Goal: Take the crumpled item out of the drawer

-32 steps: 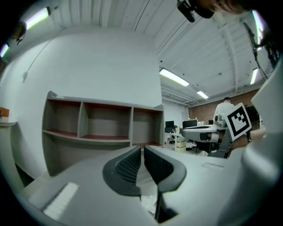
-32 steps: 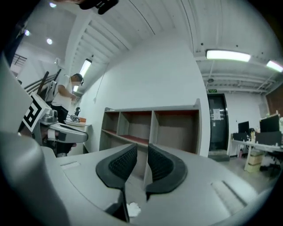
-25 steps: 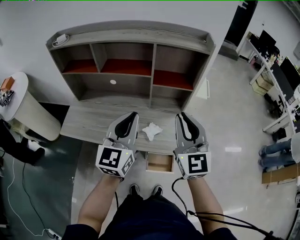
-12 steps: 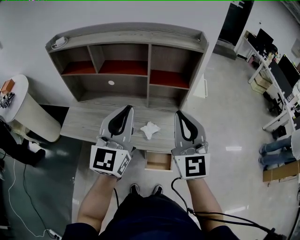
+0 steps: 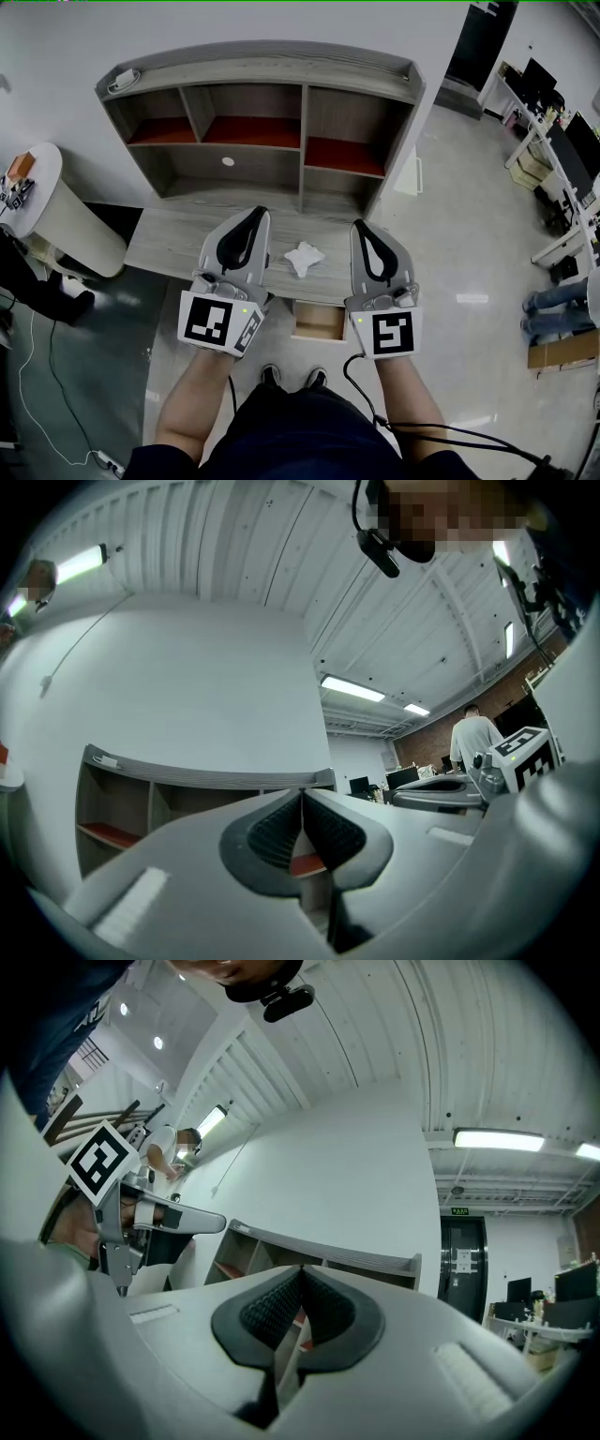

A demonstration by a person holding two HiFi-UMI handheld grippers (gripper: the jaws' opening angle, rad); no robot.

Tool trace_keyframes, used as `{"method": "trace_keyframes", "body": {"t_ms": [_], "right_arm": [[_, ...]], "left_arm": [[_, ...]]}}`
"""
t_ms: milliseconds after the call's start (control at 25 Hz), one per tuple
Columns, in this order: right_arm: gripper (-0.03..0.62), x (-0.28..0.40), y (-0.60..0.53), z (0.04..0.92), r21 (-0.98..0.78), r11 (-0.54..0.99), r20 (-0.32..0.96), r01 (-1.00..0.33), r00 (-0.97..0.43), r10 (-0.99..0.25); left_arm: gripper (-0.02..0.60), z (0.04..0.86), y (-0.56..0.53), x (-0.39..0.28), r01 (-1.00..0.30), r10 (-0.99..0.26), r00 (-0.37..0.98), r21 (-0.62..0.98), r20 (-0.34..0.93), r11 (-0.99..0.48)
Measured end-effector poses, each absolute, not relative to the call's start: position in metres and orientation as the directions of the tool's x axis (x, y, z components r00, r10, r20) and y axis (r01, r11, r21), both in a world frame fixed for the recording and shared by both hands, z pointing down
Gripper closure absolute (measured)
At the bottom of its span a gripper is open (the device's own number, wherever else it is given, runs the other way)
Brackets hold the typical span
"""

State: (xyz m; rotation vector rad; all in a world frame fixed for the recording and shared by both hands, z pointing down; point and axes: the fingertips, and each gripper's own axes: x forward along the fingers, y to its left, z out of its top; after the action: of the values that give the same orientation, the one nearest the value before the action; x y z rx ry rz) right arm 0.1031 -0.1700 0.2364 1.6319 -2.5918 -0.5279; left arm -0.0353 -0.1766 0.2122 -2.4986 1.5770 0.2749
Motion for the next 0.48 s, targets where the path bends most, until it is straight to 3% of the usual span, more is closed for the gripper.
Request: {"method": "trace_keyframes", "body": {"t_ms": [480], "right_arm": [[0.588,0.114,-0.189,0.25,0.268,0.397,-0.128,-0.878,-0.441,-0.888]], "left_arm": [[0.572,0.235,-0.19,-0.042,-0.918,-0.899,0.392,-0.012,-0.195,-0.397]]}}
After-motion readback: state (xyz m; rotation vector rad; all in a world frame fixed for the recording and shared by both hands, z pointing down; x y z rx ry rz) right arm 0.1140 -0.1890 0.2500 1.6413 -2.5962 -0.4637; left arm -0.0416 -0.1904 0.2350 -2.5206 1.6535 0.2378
